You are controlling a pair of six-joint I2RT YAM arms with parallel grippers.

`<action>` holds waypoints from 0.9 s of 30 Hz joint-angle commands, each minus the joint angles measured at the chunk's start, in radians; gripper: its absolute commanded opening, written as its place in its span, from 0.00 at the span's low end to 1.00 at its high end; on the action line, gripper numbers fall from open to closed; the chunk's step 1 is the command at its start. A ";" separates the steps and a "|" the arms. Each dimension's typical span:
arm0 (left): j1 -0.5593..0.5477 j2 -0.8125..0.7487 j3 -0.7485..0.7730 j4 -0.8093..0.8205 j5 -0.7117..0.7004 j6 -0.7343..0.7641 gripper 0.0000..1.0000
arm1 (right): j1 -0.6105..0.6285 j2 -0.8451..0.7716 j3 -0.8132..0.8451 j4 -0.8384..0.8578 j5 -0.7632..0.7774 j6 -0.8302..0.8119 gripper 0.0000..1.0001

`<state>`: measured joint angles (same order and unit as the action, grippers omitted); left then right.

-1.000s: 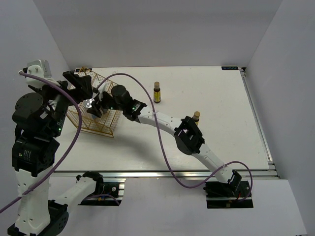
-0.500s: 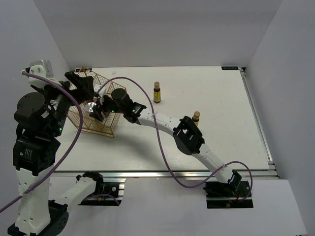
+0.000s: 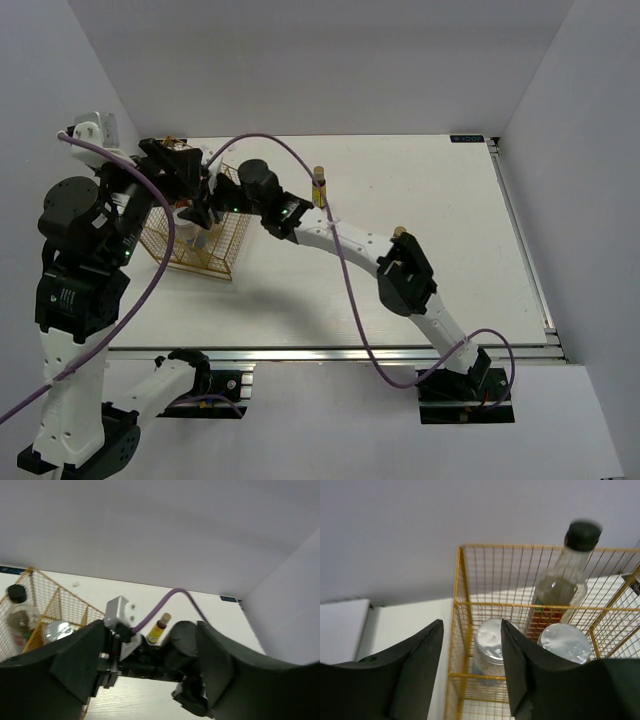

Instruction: Organize the condiment bottles

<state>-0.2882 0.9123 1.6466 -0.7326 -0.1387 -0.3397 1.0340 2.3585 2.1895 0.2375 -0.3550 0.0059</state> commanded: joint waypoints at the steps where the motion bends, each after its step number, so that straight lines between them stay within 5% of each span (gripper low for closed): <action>1: 0.004 0.049 0.019 0.074 0.125 -0.028 0.79 | -0.028 -0.233 -0.049 0.068 -0.056 0.045 0.53; 4: 0.003 0.105 -0.001 0.131 0.249 -0.053 0.42 | -0.096 -0.370 -0.187 -0.003 -0.099 0.103 0.22; 6: 0.003 0.138 -0.025 0.183 0.315 -0.082 0.23 | -0.187 -0.431 -0.253 -0.082 -0.134 0.123 0.16; 8: 0.003 0.175 -0.045 0.194 0.367 -0.102 0.22 | -0.303 -0.502 -0.301 -0.162 -0.183 0.112 0.21; 9: 0.003 0.221 -0.042 0.190 0.387 -0.111 0.31 | -0.345 -0.519 -0.304 -0.250 -0.203 0.099 0.39; 11: 0.003 0.275 -0.039 0.173 0.421 -0.122 0.52 | -0.480 -0.561 -0.297 -0.351 -0.243 0.056 0.58; 12: -0.011 0.325 -0.042 0.159 0.432 -0.124 0.69 | -0.521 -0.580 -0.292 -0.428 -0.254 0.043 0.71; 16: -0.094 0.473 -0.035 0.111 0.341 -0.108 0.84 | -0.768 -0.611 -0.269 -0.599 -0.295 0.023 0.77; 19: -0.152 0.601 0.007 0.064 0.245 -0.108 0.88 | -0.892 -0.683 -0.378 -0.618 -0.329 0.031 0.71; 25: -0.209 0.791 0.028 0.105 0.052 -0.113 0.89 | -1.018 -0.746 -0.499 -0.702 -0.404 -0.001 0.24; 27: -0.226 0.841 0.065 0.111 0.015 -0.104 0.90 | -1.029 -0.771 -0.551 -0.681 -0.417 -0.001 0.24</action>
<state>-0.4984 1.7489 1.6329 -0.6369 -0.0029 -0.4496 0.0154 1.6642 1.6775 -0.4328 -0.6895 0.0185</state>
